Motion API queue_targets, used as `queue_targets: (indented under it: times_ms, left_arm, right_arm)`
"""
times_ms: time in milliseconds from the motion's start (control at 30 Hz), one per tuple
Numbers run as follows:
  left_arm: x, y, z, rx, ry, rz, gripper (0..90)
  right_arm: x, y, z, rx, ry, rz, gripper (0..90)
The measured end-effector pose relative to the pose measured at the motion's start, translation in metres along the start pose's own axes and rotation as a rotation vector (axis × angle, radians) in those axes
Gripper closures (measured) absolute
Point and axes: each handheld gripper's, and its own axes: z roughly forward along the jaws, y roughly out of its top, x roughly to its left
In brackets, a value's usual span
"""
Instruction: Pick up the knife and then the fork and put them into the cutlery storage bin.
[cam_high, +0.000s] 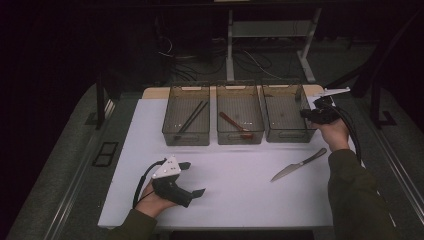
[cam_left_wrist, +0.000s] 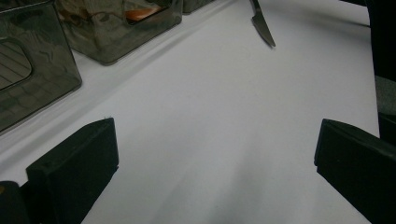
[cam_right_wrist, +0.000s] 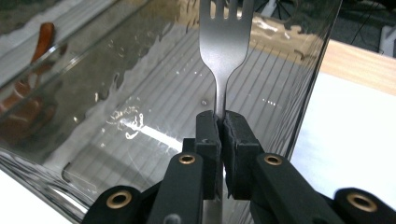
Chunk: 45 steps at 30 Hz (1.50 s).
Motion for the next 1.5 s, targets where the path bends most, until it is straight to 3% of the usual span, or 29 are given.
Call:
queue_targets:
  times_ms: [133,267,433,633,800,967,1167,1367,1500]
  left_arm:
    - [0.0,0.0,0.0,0.0,0.0,-0.001,0.0]
    - [0.0,0.0,0.0,-0.001,0.0,-0.001,0.0]
    - [0.0,0.0,0.0,0.0,0.001,0.0,0.0]
    - [0.0,0.0,0.0,0.002,0.001,0.004,0.0]
    - [-0.001,0.0,0.0,0.002,0.001,0.005,0.0]
    - [-0.002,0.001,0.001,0.002,0.002,0.007,0.0]
    - [-0.002,0.001,0.001,0.003,0.003,0.005,0.0]
    - [-0.002,0.001,0.001,0.004,0.006,0.007,0.0]
    - [-0.002,0.001,0.001,0.003,0.009,0.005,0.0]
  right_arm:
    - [0.0,0.0,0.002,0.005,0.019,0.002,82.4]
    - [0.002,0.002,0.0,-0.006,0.024,0.003,63.6]
    - [0.003,0.003,-0.011,-0.052,0.033,0.016,51.2]
    - [0.008,0.0,-0.034,-0.099,0.08,0.023,43.3]
    - [0.016,-0.009,-0.054,-0.079,0.107,0.0,42.2]
    - [0.027,-0.02,-0.073,-0.067,0.13,-0.05,49.2]
    - [0.035,-0.044,-0.086,-0.039,0.146,-0.084,70.5]
    - [0.029,-0.071,-0.074,0.055,0.126,-0.094,89.6]
    - [0.025,-0.08,-0.056,0.133,0.104,-0.108,89.9]
